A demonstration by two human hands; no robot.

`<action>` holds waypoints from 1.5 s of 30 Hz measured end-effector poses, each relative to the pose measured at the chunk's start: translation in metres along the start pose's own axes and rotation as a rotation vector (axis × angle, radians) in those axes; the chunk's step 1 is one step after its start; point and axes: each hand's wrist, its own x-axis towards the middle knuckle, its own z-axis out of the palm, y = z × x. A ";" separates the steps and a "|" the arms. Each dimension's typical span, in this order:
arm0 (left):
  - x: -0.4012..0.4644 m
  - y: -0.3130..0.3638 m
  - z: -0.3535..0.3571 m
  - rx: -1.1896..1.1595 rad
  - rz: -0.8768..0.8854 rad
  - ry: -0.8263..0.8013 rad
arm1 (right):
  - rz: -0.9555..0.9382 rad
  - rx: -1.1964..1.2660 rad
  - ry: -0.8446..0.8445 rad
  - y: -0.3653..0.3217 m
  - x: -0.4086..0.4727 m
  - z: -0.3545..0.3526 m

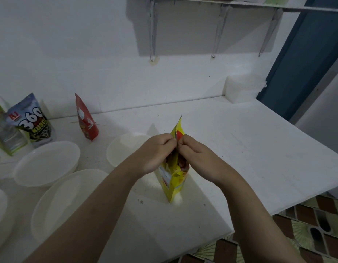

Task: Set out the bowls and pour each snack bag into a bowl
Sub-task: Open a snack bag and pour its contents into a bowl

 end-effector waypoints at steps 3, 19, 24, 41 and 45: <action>0.002 -0.002 0.002 0.030 0.041 0.027 | 0.029 -0.017 -0.011 -0.004 -0.001 -0.002; 0.001 -0.008 0.002 -0.050 0.095 -0.016 | 0.116 0.082 -0.037 -0.007 -0.001 -0.004; 0.000 -0.006 -0.002 -0.004 0.091 -0.093 | 0.107 -0.005 -0.019 -0.010 0.004 -0.006; 0.004 -0.009 0.002 -0.384 -0.017 0.022 | 0.057 -0.318 0.134 -0.006 0.006 -0.010; 0.006 -0.009 -0.001 -0.376 -0.021 0.061 | 0.160 -0.562 0.169 -0.006 0.012 -0.006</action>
